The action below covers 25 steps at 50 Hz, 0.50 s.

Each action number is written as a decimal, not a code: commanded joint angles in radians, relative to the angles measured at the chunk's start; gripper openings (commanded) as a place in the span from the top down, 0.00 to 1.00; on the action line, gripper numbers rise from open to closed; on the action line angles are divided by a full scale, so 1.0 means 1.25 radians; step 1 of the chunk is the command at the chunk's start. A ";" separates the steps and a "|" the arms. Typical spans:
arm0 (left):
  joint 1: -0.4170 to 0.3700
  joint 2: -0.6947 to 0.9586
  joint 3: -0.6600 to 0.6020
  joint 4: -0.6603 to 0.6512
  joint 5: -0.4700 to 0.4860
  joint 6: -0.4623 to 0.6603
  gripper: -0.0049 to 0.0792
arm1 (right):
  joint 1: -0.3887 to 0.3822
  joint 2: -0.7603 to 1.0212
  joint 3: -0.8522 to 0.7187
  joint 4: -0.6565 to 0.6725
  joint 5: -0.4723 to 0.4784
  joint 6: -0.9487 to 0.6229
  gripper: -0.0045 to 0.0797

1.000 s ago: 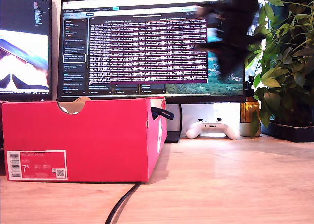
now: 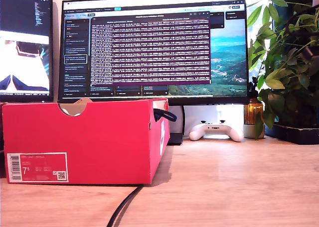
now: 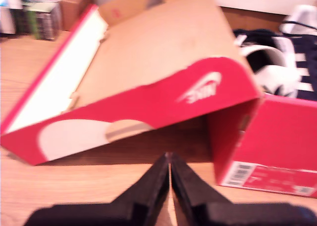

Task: Pack the blue shoes by picking the first shoe and placing it inside the red shoebox, left side, then picking and rotating the second shoe and placing it in the shoebox

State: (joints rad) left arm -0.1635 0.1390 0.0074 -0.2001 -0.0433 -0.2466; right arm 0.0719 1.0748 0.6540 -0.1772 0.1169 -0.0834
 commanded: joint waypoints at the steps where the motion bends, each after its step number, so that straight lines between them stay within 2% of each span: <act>1: -0.002 -0.003 -0.023 -0.006 -0.006 0.007 0.97 | 0.000 -0.012 -0.017 0.007 -0.024 -0.002 0.95; 11: 0.024 -0.003 -0.026 0.005 -0.010 0.015 0.97 | 0.000 -0.039 -0.018 -0.015 -0.080 -0.002 0.95; 20: 0.097 -0.003 -0.026 0.041 0.042 0.025 0.97 | 0.000 -0.057 -0.018 -0.040 -0.110 -0.002 0.95; 25: 0.139 -0.003 -0.026 0.025 0.094 0.024 0.97 | 0.000 -0.063 -0.018 -0.042 -0.113 -0.002 0.95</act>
State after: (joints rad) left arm -0.0090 0.1387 0.0059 -0.1593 0.0483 -0.2245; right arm 0.0719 1.0115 0.6540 -0.2348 -0.0193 -0.0834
